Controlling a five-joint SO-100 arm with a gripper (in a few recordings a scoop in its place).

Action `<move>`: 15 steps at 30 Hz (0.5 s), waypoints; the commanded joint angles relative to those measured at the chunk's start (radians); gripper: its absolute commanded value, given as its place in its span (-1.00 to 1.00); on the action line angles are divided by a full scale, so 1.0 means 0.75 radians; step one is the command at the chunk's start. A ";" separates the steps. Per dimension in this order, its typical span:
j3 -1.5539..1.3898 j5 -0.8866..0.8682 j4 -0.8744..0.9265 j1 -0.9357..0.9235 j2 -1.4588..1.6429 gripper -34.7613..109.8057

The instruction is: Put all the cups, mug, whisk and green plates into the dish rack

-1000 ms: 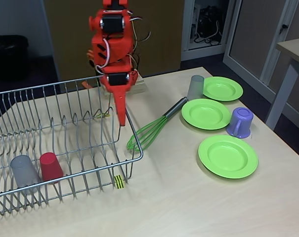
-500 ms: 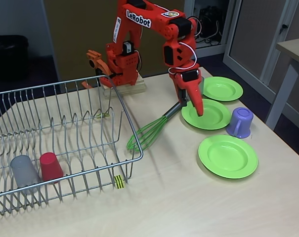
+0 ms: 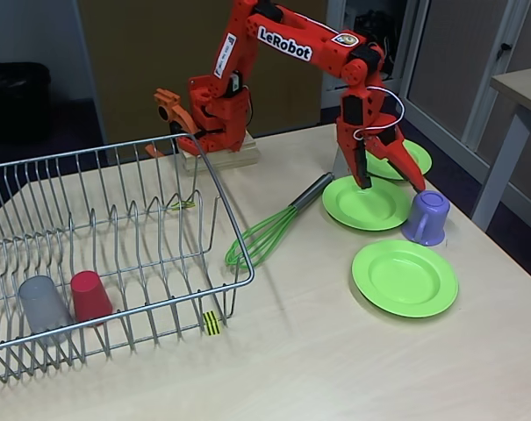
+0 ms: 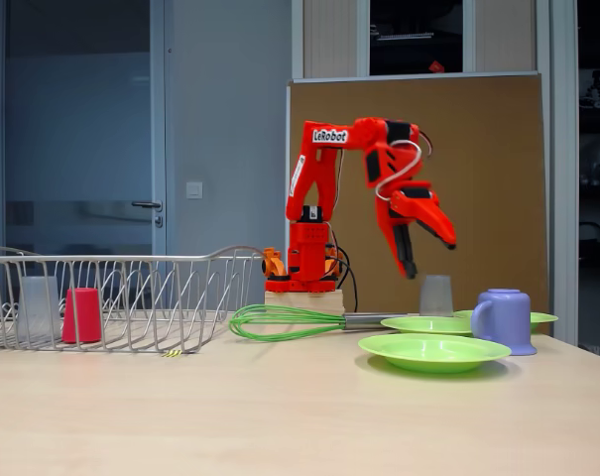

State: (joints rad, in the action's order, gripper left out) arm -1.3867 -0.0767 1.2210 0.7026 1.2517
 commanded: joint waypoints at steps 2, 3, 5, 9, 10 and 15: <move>0.127 -0.025 -0.014 0.104 -0.047 0.25; 0.157 -0.035 -0.010 0.123 -0.072 0.25; 0.209 -0.067 -0.004 0.157 -0.125 0.26; 0.317 -0.149 0.016 0.198 -0.233 0.26; 0.348 -0.160 0.016 0.200 -0.258 0.26; 0.501 -0.202 0.041 0.205 -0.385 0.24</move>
State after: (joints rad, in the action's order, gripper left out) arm -1.0845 -0.2010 1.2257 0.8376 0.9710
